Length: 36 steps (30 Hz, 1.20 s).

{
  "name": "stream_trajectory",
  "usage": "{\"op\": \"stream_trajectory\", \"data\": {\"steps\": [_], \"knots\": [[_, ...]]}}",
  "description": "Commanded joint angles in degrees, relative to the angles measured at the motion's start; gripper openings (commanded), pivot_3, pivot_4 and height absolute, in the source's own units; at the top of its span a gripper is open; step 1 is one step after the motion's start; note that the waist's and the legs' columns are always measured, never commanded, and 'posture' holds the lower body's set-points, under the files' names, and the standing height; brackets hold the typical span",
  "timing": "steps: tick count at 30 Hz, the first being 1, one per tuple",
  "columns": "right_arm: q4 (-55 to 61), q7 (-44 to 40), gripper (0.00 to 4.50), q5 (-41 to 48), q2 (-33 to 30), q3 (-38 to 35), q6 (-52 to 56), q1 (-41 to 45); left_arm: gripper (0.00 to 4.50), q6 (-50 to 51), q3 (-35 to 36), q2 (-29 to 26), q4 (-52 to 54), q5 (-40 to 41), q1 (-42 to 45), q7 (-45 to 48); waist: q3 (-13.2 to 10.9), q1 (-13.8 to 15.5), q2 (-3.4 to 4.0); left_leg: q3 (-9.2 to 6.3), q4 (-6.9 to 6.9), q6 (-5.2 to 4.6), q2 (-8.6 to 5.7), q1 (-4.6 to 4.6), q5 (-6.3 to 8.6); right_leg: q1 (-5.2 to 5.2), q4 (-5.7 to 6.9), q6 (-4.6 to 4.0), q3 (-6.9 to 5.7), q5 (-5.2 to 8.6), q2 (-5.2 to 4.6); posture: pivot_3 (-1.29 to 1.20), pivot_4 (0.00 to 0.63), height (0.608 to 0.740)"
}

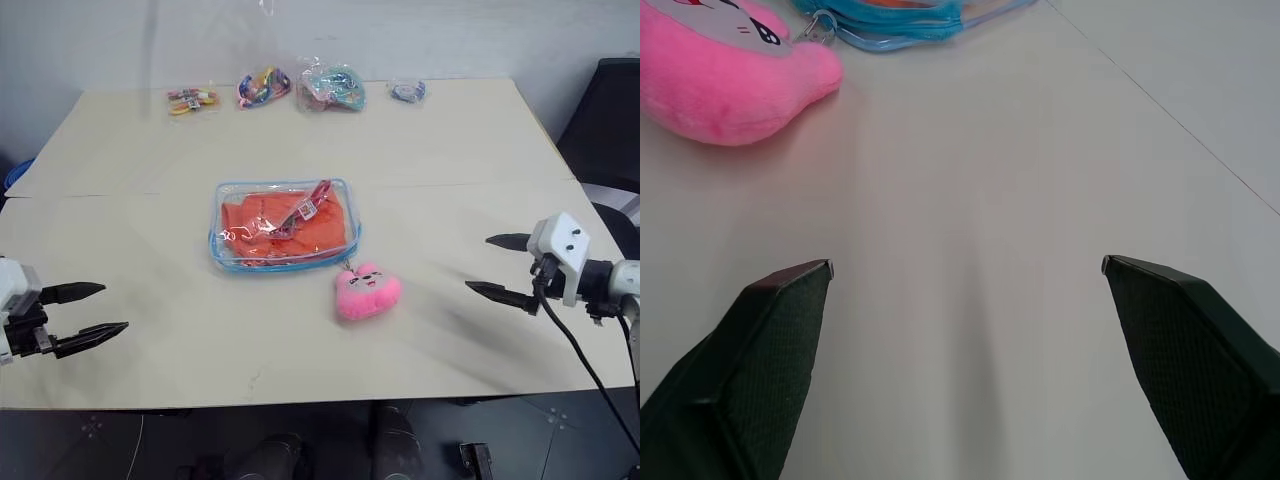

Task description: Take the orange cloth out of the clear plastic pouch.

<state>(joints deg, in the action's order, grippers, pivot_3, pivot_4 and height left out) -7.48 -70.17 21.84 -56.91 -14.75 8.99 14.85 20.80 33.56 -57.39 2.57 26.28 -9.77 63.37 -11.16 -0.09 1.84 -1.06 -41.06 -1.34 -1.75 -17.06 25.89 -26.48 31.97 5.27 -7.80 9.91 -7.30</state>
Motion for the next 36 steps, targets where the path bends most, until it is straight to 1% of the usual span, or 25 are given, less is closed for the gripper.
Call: {"op": "stream_trajectory", "data": {"steps": [1, 9, 19, 24, 28, 30, 32, 34, 36], "knots": [[-0.3, 0.1, 4.50, 0.4, -0.6, -1.7, -0.6, 0.3, 4.47, -0.9, 1.4, -0.4, 1.1, -0.6, -0.6, 0.0, 0.0, 0.0, 0.00, 0.01, 0.00, 0.00, 0.00, 0.01, 0.00, -0.01, 0.00, 0.00, 0.01, 0.00, 0.00, 0.00, 0.150, 0.740], [-0.8, 0.6, 4.50, 0.1, -0.3, -1.4, -1.1, 0.6, 4.47, -0.5, 1.2, -0.1, 0.5, -0.8, 0.5, -1.3, 0.0, 0.0, 0.00, 0.04, 0.00, 0.00, 0.01, 0.01, 0.00, -0.04, 0.00, -0.01, 0.03, -0.02, 0.03, 0.00, 0.150, 0.740], [0.2, -0.1, 4.50, 2.2, -0.6, -2.2, 2.2, -0.2, 4.47, 2.3, 0.8, 0.1, 0.6, 0.6, 1.7, -1.4, 0.0, 0.0, 0.00, 0.07, -0.01, 0.00, 0.02, 0.02, 0.00, -0.05, 0.00, -0.01, 0.03, -0.03, 0.05, 0.00, 0.150, 0.740], [1.6, 0.4, 4.50, 3.4, 0.0, -2.6, 3.4, -0.4, 4.47, 2.4, -0.2, 0.7, 0.4, 0.8, 4.5, -2.6, 0.0, 0.0, 0.00, 0.07, -0.02, -0.01, 0.02, 0.02, 0.00, -0.05, 0.01, -0.01, 0.03, -0.03, 0.05, 0.00, 0.150, 0.740], [3.0, 0.7, 4.50, 3.9, 0.0, -2.8, 4.1, -1.4, 4.47, 3.2, -0.2, 0.9, 1.1, 1.3, 4.4, -2.1, 0.0, 0.0, 0.00, 0.09, -0.02, 0.00, 0.03, 0.03, 0.00, -0.06, 0.01, -0.01, 0.04, -0.03, 0.07, 0.00, 0.150, 0.740], [3.1, 0.9, 4.50, 4.0, 0.0, -2.8, 4.3, -1.4, 4.47, 4.0, -0.3, 1.2, 1.8, 2.1, 4.2, -1.8, 0.0, 0.0, 0.00, 0.11, -0.02, 0.00, 0.03, 0.03, 0.00, -0.06, 0.01, -0.01, 0.05, -0.04, 0.08, 0.00, 0.150, 0.740], [4.3, 1.9, 4.50, 4.1, 0.3, -2.6, 4.7, -1.3, 4.47, 7.1, -0.5, 2.7, 3.9, 4.7, 6.4, -3.8, 0.0, 0.1, 0.00, 0.11, -0.03, 0.00, 0.03, 0.03, 0.00, -0.06, 0.02, -0.01, 0.05, -0.04, 0.08, 0.00, 0.150, 0.740], [8.0, 3.7, 4.50, 4.9, 1.1, -2.4, 6.2, -1.3, 4.47, 9.8, -2.6, 4.1, 7.8, 6.5, 8.7, -6.3, 0.0, 0.2, -0.01, 0.10, -0.07, 0.00, 0.02, 0.03, 0.00, -0.05, 0.04, 0.01, 0.09, -0.06, 0.05, 0.00, 0.150, 0.740], [14.1, 5.8, 4.50, 7.2, 2.4, -2.3, 9.6, -1.9, 4.47, 13.5, -5.4, 5.8, 12.5, 9.2, 12.3, -8.9, 0.0, 0.3, -0.02, 0.07, -0.19, 0.00, 0.03, 0.04, 0.00, -0.05, 0.05, -0.02, 0.16, -0.11, 0.05, 0.00, 0.150, 0.740]]}}
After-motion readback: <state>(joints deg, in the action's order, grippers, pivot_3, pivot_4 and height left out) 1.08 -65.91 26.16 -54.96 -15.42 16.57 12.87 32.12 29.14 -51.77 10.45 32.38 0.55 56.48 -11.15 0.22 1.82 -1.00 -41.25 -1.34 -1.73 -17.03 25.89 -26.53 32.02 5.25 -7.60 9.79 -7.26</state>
